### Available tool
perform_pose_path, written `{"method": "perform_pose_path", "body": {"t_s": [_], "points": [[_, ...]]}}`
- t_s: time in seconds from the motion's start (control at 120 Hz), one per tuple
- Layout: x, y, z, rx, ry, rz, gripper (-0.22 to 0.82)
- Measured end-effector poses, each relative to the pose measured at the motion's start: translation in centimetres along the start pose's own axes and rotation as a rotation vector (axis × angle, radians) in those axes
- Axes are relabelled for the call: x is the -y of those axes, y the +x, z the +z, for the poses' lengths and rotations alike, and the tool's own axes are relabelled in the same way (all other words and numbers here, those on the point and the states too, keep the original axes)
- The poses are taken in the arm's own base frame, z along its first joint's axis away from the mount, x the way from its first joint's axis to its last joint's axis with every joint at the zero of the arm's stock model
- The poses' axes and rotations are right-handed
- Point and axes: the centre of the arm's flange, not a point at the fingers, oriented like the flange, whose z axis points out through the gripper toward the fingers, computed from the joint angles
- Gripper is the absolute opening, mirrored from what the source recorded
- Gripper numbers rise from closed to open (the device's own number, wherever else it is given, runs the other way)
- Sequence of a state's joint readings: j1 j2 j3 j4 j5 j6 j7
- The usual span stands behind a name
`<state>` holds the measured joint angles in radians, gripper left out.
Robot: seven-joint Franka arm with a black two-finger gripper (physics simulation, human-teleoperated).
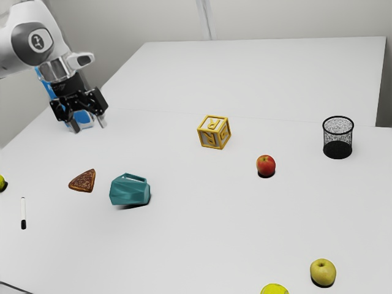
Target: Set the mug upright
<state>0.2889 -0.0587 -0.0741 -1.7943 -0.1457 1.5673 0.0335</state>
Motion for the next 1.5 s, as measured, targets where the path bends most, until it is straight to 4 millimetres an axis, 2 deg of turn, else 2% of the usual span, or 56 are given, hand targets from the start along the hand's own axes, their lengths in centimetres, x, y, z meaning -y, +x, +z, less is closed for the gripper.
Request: {"method": "perform_pose_path", "body": {"t_s": [0.275,0.633,0.842,1.125,1.358,1.5], "points": [[2.7,0.3,6.3,0.043,-0.081,-0.010,0.58],[6.3,1.8,11.6,0.045,-0.134,-0.035,0.58],[7.8,2.1,15.6,0.026,-0.192,-0.048,0.58],[6.7,3.5,18.0,-0.042,-0.244,0.008,0.58],[8.4,4.1,19.9,-0.051,-0.306,-0.003,0.58],[8.7,4.0,21.3,-0.047,-0.359,-0.007,0.58]]}}
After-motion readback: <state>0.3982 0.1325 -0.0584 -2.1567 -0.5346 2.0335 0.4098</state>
